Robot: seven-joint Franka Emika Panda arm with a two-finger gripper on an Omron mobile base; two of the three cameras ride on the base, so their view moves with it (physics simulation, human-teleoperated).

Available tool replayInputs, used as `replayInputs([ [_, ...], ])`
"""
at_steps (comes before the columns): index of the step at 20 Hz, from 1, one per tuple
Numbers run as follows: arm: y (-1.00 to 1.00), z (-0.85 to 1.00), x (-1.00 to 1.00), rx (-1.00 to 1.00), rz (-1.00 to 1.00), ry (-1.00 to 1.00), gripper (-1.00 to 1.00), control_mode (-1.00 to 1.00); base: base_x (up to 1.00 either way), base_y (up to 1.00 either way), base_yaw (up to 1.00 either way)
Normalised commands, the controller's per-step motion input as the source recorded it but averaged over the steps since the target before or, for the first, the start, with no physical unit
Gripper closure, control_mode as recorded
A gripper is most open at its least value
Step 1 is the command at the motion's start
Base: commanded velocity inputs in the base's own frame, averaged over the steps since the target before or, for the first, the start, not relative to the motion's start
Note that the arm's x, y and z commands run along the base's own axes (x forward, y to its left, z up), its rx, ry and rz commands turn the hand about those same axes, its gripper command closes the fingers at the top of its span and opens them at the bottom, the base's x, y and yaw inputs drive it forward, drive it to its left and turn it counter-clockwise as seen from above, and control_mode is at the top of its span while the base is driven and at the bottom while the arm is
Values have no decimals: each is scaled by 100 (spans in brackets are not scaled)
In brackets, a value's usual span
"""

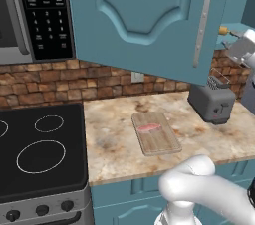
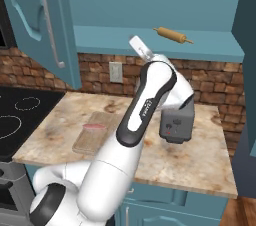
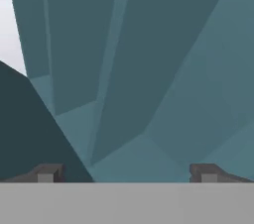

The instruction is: Open the cabinet, retrieve the rolling pin, and place it next to the meat on the cutting board to prepare for tenderizing.

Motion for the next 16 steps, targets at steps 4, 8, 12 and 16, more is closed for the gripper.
replayInputs([
  [4,24,0,0,0,22,0,-100,-100,0,0,0],
  [8,36,0,0,-1,16,0,-100,-100,0,0,0],
  [12,36,0,0,-1,15,0,-100,-100,0,0,0],
  [16,38,0,0,-1,16,0,-100,-100,0,0,0],
])
